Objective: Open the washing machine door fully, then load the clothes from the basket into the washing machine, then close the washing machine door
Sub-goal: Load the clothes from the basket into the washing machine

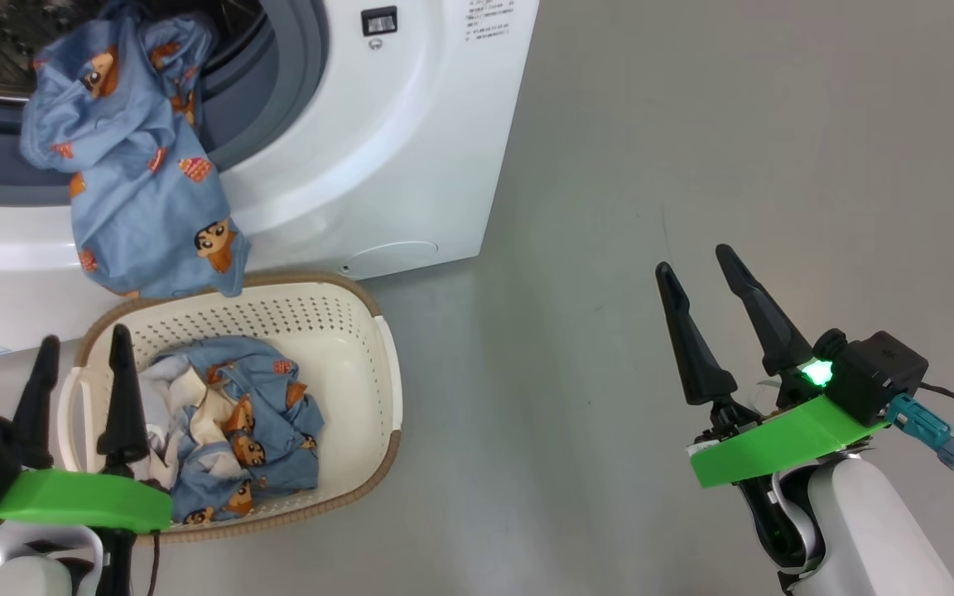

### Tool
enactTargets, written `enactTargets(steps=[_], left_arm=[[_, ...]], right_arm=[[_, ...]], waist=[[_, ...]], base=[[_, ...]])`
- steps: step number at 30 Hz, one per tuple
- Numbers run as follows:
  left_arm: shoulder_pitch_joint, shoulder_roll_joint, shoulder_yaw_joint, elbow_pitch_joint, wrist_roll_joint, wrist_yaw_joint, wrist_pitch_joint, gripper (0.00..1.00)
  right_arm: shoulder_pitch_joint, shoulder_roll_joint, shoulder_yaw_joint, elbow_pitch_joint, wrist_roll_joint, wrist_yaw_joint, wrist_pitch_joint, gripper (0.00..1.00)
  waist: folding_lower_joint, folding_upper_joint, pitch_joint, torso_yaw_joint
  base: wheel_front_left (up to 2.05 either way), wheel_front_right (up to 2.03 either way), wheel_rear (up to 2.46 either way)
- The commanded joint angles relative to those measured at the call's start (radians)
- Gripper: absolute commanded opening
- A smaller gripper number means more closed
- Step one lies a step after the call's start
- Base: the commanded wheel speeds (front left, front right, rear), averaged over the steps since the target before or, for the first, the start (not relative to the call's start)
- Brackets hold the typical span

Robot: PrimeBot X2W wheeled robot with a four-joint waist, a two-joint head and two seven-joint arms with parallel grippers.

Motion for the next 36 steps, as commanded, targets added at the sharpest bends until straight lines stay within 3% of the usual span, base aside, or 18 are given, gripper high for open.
enactTargets(steps=[1, 6, 23, 30, 36], left_arm=[[-0.025, 0.030, 0.029, -0.008, -0.001, 0.005, 0.005, 1.00], [-0.095, 0.038, 0.018, 0.083, -0.043, -0.001, 0.013, 1.00], [-0.485, 0.215, -0.109, 0.611, -0.075, -0.008, 0.032, 1.00], [-0.575, 0.261, -0.162, 0.702, -0.138, -0.009, 0.030, 1.00], [-0.616, 0.266, -0.279, 0.702, -0.206, -0.009, 0.024, 1.00]], right_arm=[[0.007, 0.001, 0.020, -0.025, 0.008, 0.002, -0.005, 1.00], [0.002, 0.005, 0.022, -0.025, 0.008, 0.002, -0.005, 1.00], [-0.045, 0.033, 0.042, -0.046, 0.010, 0.002, -0.005, 1.00], [-0.049, 0.043, 0.045, -0.053, 0.013, 0.002, -0.005, 1.00], [-0.052, 0.048, 0.046, -0.058, 0.013, 0.002, -0.005, 1.00]], waist=[[0.0000, -0.0001, 0.003, -0.002], [0.0000, -0.0001, 0.017, -0.009], [0.0000, -0.0001, 0.136, -0.110], [0.0000, -0.0001, 0.171, -0.142], [0.0000, -0.0001, 0.186, -0.151]], base=[[0.00, 0.00, 0.00], [0.00, 0.00, 0.00], [0.00, 0.00, 0.00], [0.00, 0.00, 0.00], [0.00, 0.00, 0.00]])
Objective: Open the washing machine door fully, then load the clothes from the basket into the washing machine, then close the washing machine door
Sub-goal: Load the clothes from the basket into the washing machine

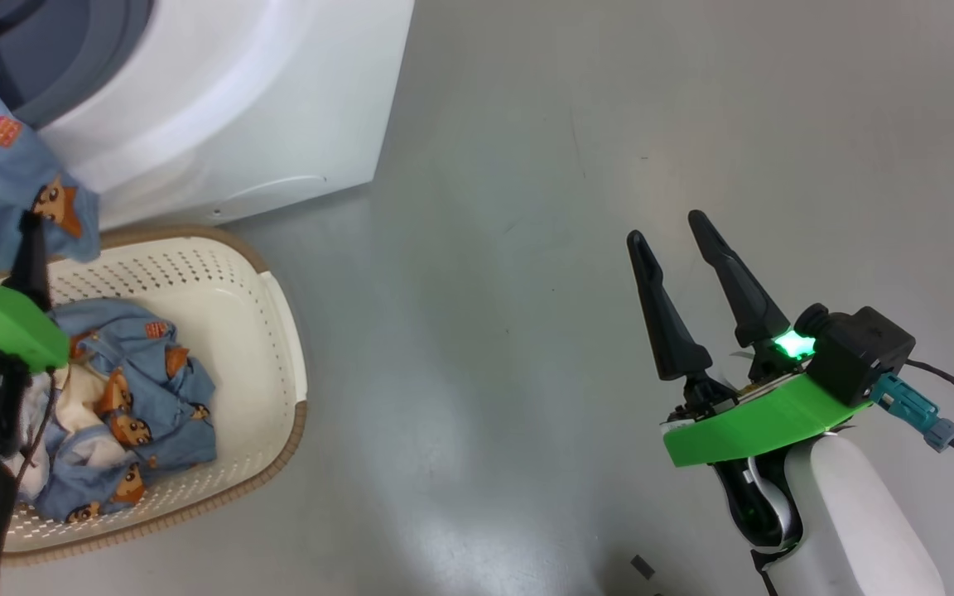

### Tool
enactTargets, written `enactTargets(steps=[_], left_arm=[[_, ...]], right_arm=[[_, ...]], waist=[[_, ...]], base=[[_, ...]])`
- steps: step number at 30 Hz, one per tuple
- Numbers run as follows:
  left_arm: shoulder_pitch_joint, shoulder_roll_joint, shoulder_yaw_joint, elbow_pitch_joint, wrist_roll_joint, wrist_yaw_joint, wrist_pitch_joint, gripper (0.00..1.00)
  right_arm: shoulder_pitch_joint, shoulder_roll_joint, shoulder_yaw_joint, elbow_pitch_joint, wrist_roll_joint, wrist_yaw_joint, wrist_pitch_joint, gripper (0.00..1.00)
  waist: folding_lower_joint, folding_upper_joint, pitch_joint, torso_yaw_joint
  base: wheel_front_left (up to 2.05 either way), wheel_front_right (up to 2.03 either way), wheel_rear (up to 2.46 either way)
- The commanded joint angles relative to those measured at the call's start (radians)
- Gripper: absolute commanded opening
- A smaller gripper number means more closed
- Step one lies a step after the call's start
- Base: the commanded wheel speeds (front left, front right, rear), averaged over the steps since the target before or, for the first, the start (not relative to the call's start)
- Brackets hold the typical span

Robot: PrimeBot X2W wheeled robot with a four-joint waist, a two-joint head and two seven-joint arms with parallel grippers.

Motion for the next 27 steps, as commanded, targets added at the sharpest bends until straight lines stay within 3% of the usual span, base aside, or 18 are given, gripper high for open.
enactTargets(steps=[1, 8, 9, 10, 11, 27], left_arm=[[-0.023, 0.048, 0.006, -0.022, -0.023, -0.003, -0.012, 1.00], [-0.091, 0.057, -0.028, 0.017, -0.100, -0.003, -0.041, 1.00], [-0.100, 0.056, -0.030, 0.026, -0.103, -0.003, -0.044, 0.84], [-0.109, 0.055, -0.033, 0.033, -0.106, -0.003, -0.047, 0.47], [-0.116, 0.054, -0.038, 0.037, -0.108, -0.003, -0.050, 0.00], [-0.056, 0.049, -0.082, -0.032, -0.140, -0.003, -0.066, 0.00]], right_arm=[[-0.003, 0.007, 0.017, -0.029, 0.006, 0.002, -0.005, 1.00], [-0.010, 0.010, 0.025, -0.027, 0.002, 0.002, -0.005, 1.00], [-0.011, 0.010, 0.026, -0.028, 0.002, 0.002, -0.005, 1.00], [-0.012, 0.010, 0.027, -0.028, 0.001, 0.002, -0.005, 1.00], [-0.014, 0.011, 0.027, -0.029, 0.000, 0.002, -0.005, 1.00], [-0.012, 0.012, 0.025, -0.013, 0.001, 0.002, -0.005, 1.00]], waist=[[0.0000, -0.0001, 0.007, -0.005], [0.0000, -0.0001, 0.023, 0.002], [0.0000, -0.0001, 0.025, 0.004], [0.0000, -0.0001, 0.027, 0.004], [0.0000, -0.0001, 0.029, 0.005], [0.0000, -0.0001, -0.001, 0.042]], base=[[0.00, 0.00, 0.00], [0.00, 0.00, 0.00], [0.00, 0.00, 0.00], [0.00, 0.00, 0.00], [0.00, 0.00, 0.00], [0.00, 0.00, 0.00]])
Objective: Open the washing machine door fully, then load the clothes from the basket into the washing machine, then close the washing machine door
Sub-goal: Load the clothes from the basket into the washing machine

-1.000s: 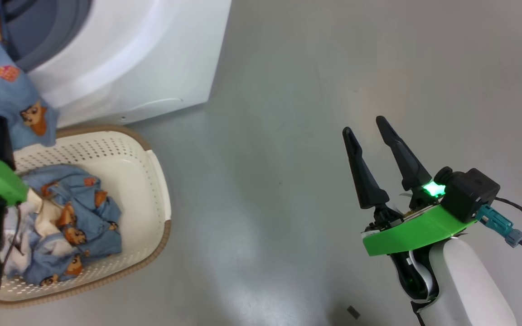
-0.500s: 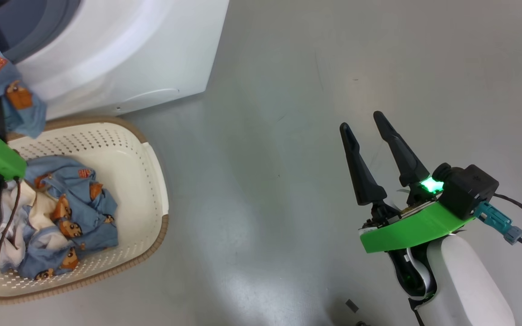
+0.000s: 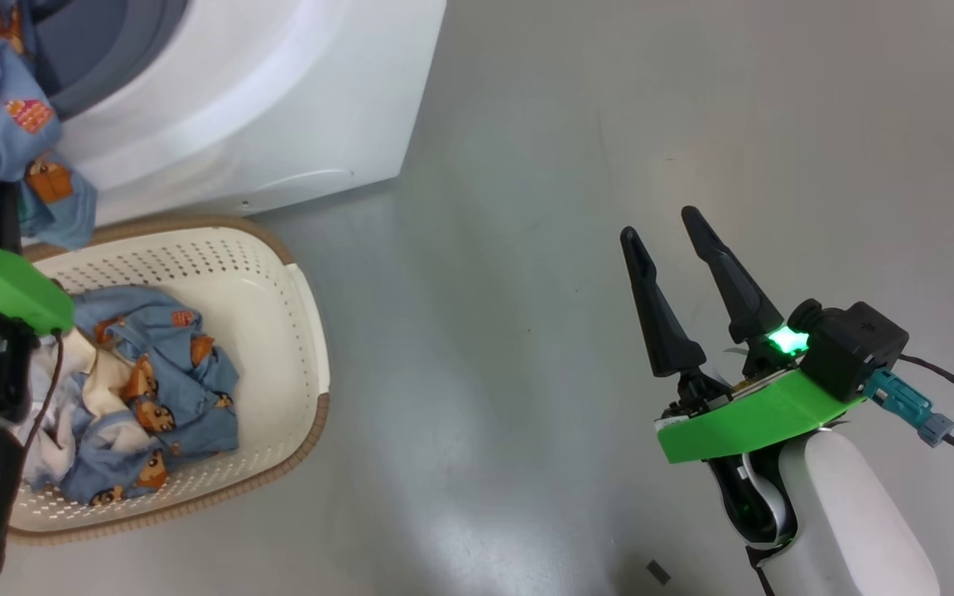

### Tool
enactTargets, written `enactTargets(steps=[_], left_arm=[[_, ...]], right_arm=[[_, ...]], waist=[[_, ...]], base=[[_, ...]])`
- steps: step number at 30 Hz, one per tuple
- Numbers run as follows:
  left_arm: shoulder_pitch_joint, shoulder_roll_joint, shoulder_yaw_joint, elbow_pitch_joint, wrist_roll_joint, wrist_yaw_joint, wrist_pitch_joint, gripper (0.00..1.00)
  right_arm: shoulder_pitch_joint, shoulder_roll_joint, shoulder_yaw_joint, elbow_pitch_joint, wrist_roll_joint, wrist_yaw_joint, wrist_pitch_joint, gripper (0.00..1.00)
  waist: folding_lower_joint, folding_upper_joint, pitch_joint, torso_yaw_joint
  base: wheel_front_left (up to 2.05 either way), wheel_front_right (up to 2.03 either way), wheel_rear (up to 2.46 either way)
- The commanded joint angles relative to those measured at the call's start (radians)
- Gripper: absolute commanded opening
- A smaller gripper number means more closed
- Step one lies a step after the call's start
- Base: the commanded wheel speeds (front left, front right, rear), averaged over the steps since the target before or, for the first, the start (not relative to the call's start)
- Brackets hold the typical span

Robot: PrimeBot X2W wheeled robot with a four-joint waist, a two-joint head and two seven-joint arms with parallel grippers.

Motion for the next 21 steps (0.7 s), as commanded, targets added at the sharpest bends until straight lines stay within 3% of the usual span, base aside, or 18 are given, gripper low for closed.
enactTargets(steps=[1, 9, 14, 21], left_arm=[[0.023, 0.050, 0.031, -0.044, 0.005, -0.003, -0.013, 0.00], [0.085, 0.066, 0.089, -0.203, 0.068, 0.002, -0.013, 0.00], [0.105, 0.076, 0.124, -0.329, 0.128, 0.038, -0.013, 0.00], [-0.004, 0.090, 0.125, -0.316, 0.139, 0.053, 0.032, 0.00]], right_arm=[[0.001, 0.007, 0.019, -0.020, 0.003, 0.002, -0.005, 1.00], [0.011, 0.007, 0.017, -0.016, 0.002, 0.002, -0.005, 1.00], [0.019, 0.007, 0.019, -0.013, 0.003, 0.002, -0.005, 1.00], [0.019, 0.007, 0.033, -0.019, 0.000, 0.002, -0.005, 1.00]], waist=[[0.0000, 0.0000, -0.009, 0.009], [0.0000, 0.0000, -0.026, 0.025], [0.0000, 0.0000, -0.038, 0.032], [0.0000, 0.0000, -0.019, 0.012]], base=[[0.00, 0.00, 0.00], [0.00, 0.00, 0.00], [0.00, 0.00, 0.00], [0.00, 0.00, 0.00]])
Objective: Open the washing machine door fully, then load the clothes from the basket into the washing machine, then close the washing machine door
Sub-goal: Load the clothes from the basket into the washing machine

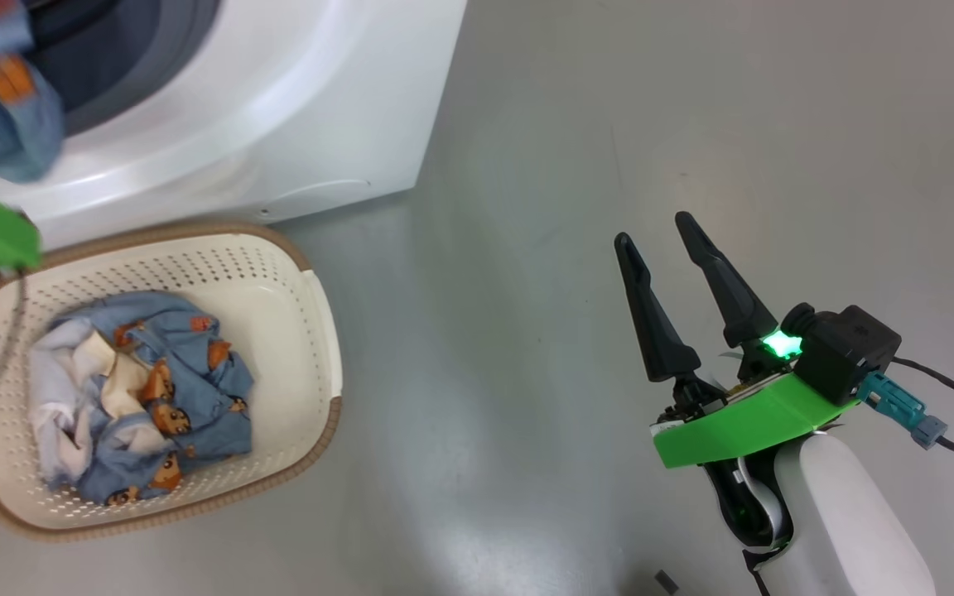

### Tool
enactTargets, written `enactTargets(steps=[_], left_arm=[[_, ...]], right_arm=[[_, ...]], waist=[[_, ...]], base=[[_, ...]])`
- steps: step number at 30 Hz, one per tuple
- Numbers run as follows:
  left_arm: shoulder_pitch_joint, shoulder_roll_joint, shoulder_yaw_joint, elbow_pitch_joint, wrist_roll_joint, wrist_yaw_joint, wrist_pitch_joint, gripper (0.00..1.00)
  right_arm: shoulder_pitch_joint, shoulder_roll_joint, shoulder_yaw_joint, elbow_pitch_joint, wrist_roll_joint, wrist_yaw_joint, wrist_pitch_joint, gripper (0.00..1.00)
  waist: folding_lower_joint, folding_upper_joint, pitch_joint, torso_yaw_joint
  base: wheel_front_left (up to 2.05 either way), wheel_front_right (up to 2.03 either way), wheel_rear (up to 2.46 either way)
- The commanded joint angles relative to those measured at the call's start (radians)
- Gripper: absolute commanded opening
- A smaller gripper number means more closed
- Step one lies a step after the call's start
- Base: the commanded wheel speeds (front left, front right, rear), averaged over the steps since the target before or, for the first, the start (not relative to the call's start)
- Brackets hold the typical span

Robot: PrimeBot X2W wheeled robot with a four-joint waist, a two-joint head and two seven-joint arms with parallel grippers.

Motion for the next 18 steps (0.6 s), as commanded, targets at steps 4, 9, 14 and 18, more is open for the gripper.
enactTargets(steps=[4, 9, 14, 18], left_arm=[[-0.144, 0.074, 0.029, 0.041, 0.021, 0.005, 0.032, 0.00], [-0.295, 0.116, 0.006, 0.138, 0.048, -0.010, 0.090, 0.00], [-0.443, 0.165, -0.024, 0.208, 0.064, -0.030, 0.180, 0.00], [-0.552, 0.198, -0.047, 0.237, 0.057, -0.043, 0.258, 0.00]], right_arm=[[0.011, 0.007, 0.026, -0.032, 0.005, 0.002, -0.005, 1.00], [0.012, 0.007, 0.028, -0.046, 0.021, 0.002, -0.005, 1.00], [0.002, 0.007, 0.035, -0.067, 0.050, 0.002, -0.005, 1.00], [-0.006, 0.007, 0.048, -0.074, 0.073, 0.002, -0.005, 1.00]], waist=[[0.0000, 0.0000, 0.047, -0.041], [0.0000, 0.0000, 0.111, -0.087], [0.0000, 0.0000, 0.178, -0.129], [0.0000, 0.0000, 0.215, -0.149]], base=[[0.00, 0.00, 0.00], [0.00, 0.00, 0.00], [0.00, 0.00, 0.00], [0.00, 0.00, 0.00]])
